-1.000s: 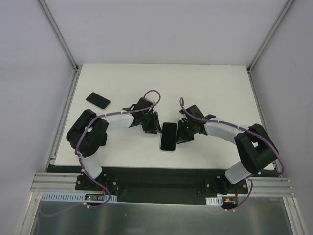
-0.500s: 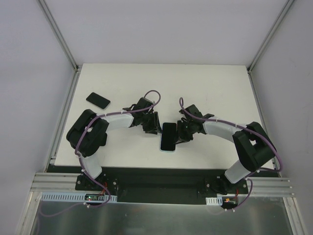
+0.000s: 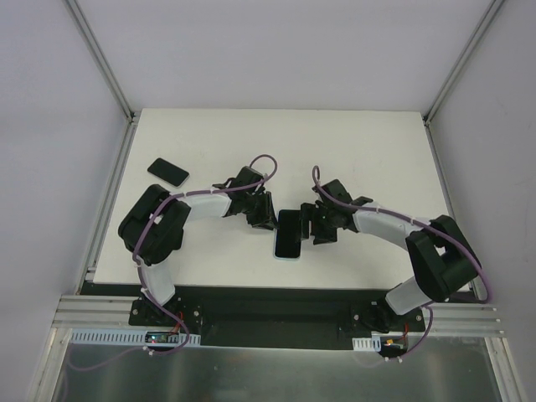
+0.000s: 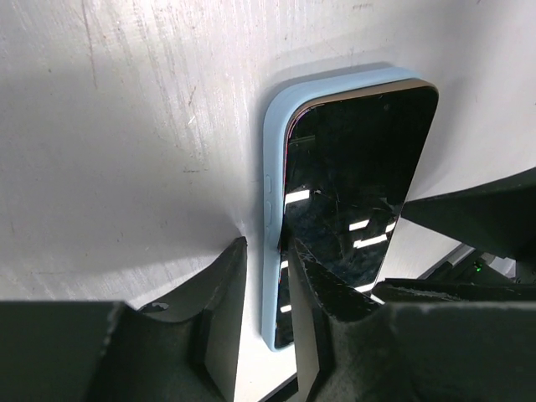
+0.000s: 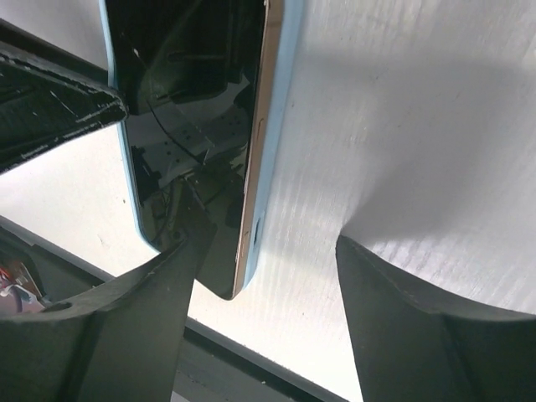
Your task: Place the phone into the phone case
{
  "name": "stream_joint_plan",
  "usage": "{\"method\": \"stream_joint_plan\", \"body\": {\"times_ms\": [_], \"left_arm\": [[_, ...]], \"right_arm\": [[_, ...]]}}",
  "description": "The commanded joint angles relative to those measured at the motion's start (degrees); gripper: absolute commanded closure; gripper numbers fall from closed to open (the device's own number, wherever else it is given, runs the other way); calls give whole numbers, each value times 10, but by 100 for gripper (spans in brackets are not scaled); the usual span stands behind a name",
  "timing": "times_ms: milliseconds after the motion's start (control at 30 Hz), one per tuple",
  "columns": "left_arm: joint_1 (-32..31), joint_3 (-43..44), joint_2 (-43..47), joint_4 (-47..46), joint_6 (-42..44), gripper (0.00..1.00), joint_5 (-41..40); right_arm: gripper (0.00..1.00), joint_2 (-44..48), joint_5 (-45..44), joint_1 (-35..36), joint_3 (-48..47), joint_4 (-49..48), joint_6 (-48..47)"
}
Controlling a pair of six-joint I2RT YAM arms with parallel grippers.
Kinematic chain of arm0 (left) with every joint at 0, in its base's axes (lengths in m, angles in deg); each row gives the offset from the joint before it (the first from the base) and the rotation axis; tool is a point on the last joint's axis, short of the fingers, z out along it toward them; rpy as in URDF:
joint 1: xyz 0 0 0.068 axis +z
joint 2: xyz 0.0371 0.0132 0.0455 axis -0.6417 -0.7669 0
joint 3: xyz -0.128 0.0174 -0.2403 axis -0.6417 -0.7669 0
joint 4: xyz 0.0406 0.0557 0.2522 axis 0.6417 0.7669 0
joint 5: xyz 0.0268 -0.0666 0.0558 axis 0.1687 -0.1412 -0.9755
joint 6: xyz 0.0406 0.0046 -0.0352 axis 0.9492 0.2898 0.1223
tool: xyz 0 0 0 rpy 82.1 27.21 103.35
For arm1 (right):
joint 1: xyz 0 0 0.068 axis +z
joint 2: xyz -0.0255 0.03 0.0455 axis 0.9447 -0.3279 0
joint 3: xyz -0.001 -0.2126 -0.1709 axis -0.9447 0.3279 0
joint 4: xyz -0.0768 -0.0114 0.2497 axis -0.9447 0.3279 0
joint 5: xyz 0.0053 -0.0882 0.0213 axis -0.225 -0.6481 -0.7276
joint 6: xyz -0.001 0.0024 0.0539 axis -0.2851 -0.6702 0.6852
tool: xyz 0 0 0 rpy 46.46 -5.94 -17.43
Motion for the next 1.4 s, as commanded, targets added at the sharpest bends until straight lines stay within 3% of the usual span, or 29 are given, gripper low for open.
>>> {"method": "stream_joint_plan", "body": {"times_ms": [0, 333, 467, 600, 833, 1233, 1367], "left_arm": [[-2, 2, -14, -9, -14, 78, 21], [-2, -41, -13, -77, -54, 92, 66], [-2, -61, -12, -106, -70, 93, 81], [-2, -74, -9, -119, -76, 93, 88], [-2, -86, -3, -129, -77, 93, 89], [-2, -87, 2, -138, -82, 93, 90], [-2, -85, -1, -139, -81, 93, 93]], "right_arm": [[29, -21, 19, -8, -21, -28, -1], [24, -87, 114, -16, -44, -113, 27], [23, -88, 223, -55, -14, -233, 97], [22, -65, 245, -65, 6, -268, 92], [31, -54, 280, -72, 10, -301, 91], [35, -47, 312, -81, 19, -321, 98], [45, -53, 313, -89, 30, -324, 95]]}}
